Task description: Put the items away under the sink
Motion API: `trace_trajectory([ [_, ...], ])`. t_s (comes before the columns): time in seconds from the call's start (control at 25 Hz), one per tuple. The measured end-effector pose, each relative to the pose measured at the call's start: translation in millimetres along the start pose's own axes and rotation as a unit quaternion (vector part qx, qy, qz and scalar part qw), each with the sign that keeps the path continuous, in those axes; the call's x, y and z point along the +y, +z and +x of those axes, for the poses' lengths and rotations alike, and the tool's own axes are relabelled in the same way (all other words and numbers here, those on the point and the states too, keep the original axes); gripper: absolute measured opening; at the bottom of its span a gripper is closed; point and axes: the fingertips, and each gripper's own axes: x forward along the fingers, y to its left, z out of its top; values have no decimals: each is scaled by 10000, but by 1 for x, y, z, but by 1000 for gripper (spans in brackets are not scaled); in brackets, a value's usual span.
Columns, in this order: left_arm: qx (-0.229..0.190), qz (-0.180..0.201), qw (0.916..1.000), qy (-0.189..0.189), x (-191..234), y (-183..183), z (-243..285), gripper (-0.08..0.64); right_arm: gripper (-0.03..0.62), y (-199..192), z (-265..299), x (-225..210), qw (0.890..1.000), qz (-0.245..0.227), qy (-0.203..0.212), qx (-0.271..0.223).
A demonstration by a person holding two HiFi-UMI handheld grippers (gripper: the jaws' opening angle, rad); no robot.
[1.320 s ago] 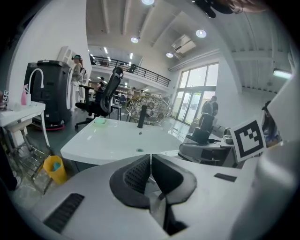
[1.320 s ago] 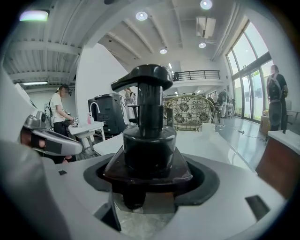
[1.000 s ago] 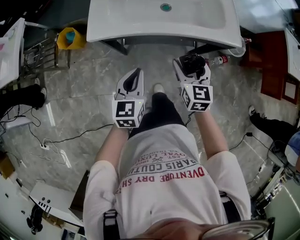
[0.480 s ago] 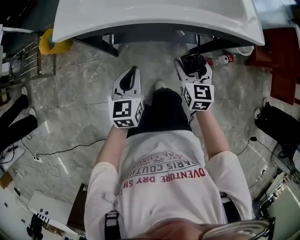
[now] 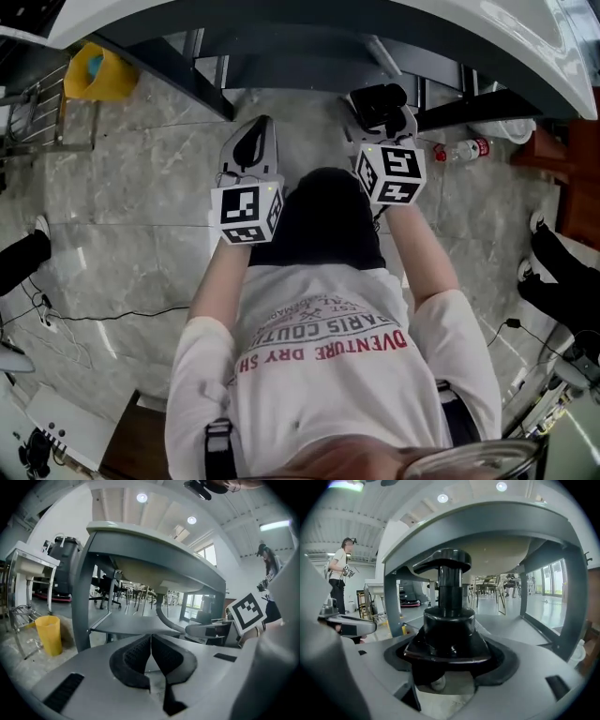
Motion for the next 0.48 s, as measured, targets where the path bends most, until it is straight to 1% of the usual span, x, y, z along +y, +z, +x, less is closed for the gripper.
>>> trace_trajectory([
  [0.12, -69, 52, 10000, 39, 8, -8, 1, 28, 379, -5, 24, 7, 9999, -88, 112, -39],
  [0.28, -105, 185, 9996, 167, 19, -12, 2, 28, 379, -3, 54, 20, 9984, -462, 310, -74],
  [0.48, -175, -1, 9991, 377, 32, -12, 18, 28, 379, 13, 93, 26, 9971, -573, 469, -182],
])
